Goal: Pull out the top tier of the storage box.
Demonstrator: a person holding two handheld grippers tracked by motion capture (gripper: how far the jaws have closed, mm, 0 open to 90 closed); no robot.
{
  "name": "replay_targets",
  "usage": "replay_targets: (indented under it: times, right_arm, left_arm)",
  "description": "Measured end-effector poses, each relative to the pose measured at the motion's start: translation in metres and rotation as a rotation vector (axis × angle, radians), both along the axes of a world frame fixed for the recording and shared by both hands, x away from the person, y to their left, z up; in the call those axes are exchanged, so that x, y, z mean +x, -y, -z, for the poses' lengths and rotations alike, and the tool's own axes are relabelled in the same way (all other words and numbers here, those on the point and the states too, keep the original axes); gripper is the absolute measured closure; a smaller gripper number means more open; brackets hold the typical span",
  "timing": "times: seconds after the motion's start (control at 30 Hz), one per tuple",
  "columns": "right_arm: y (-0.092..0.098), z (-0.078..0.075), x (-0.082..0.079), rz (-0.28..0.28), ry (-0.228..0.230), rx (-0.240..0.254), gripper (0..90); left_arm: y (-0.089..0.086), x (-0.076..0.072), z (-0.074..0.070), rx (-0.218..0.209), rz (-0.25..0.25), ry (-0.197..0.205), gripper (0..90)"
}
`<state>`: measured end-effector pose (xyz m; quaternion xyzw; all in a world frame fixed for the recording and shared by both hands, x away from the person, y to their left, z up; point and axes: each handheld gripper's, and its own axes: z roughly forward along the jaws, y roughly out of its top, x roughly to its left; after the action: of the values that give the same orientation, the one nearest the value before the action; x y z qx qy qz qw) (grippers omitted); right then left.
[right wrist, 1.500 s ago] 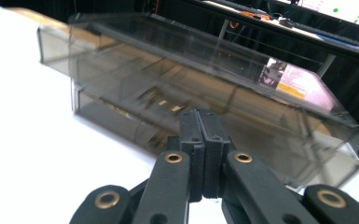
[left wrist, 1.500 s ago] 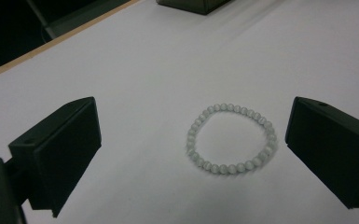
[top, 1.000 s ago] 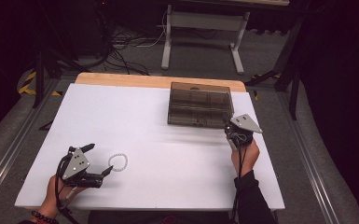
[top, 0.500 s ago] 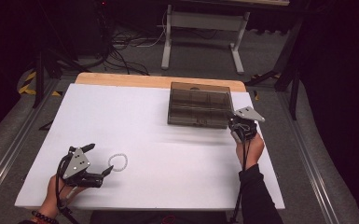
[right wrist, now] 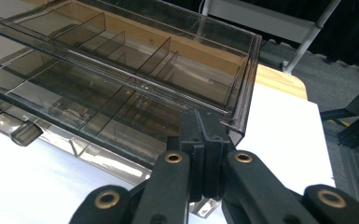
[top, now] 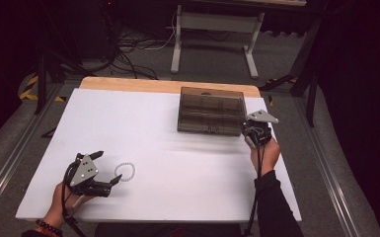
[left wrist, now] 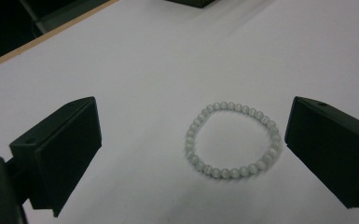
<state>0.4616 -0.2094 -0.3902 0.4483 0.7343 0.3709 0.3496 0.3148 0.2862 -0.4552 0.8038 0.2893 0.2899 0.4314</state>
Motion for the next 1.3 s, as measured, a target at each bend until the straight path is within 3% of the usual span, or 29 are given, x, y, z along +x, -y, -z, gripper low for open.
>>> replay_targets:
  times: [0.17, 0.67, 1.07, 1.3]
  right_arm:
    - [0.001, 0.001, 0.0, 0.005, -0.006, 0.018, 90.0]
    - [-0.002, -0.005, -0.003, -0.005, -0.038, -0.052, 90.0]
    - [0.003, -0.009, -0.01, -0.036, -0.075, -0.046, 90.0]
    - [0.003, -0.01, -0.014, -0.04, -0.064, -0.056, 90.0]
  left_arm:
    - [-0.001, -0.001, -0.001, -0.007, -0.004, 0.002, 4.7]
    - [0.0, -0.003, -0.001, -0.009, 0.003, 0.006, 5.6]
    - [0.0, -0.003, -0.001, -0.002, 0.008, 0.002, 6.0]
    - [0.0, -0.004, -0.001, 0.001, 0.008, 0.001, 6.0]
